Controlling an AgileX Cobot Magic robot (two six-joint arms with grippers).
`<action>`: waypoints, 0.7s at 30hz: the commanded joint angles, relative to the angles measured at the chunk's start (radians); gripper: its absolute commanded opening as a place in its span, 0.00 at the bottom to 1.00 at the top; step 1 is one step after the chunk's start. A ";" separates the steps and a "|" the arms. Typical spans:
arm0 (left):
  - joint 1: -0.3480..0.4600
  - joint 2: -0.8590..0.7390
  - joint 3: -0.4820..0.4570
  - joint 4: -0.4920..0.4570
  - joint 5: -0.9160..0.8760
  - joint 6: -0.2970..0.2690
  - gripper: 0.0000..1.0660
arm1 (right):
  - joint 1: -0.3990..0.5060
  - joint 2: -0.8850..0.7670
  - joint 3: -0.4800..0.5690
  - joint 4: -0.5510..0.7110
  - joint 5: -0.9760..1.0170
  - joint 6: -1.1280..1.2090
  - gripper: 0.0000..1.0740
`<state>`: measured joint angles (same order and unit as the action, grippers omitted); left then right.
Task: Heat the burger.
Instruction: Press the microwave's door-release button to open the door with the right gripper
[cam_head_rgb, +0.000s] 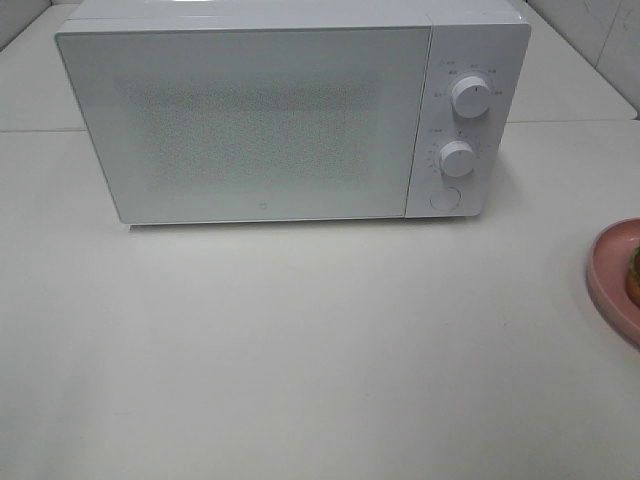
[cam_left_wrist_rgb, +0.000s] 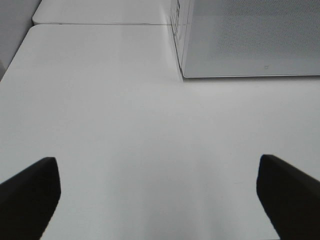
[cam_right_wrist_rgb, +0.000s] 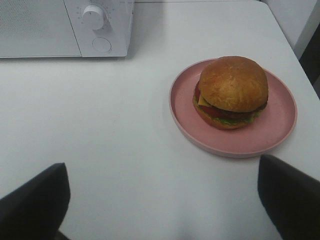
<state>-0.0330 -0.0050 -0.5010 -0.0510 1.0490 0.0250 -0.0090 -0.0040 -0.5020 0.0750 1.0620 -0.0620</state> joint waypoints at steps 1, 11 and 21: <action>0.000 -0.016 0.002 -0.007 -0.014 0.002 0.94 | 0.003 -0.036 -0.003 0.003 -0.004 -0.006 0.92; 0.000 -0.016 0.002 -0.007 -0.014 0.002 0.94 | 0.003 0.005 -0.004 -0.012 -0.005 -0.007 0.92; 0.000 -0.016 0.002 -0.007 -0.014 0.002 0.94 | 0.003 0.024 -0.004 -0.011 -0.005 -0.010 0.92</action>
<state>-0.0330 -0.0050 -0.5010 -0.0510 1.0490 0.0250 -0.0090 0.0190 -0.5020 0.0710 1.0620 -0.0620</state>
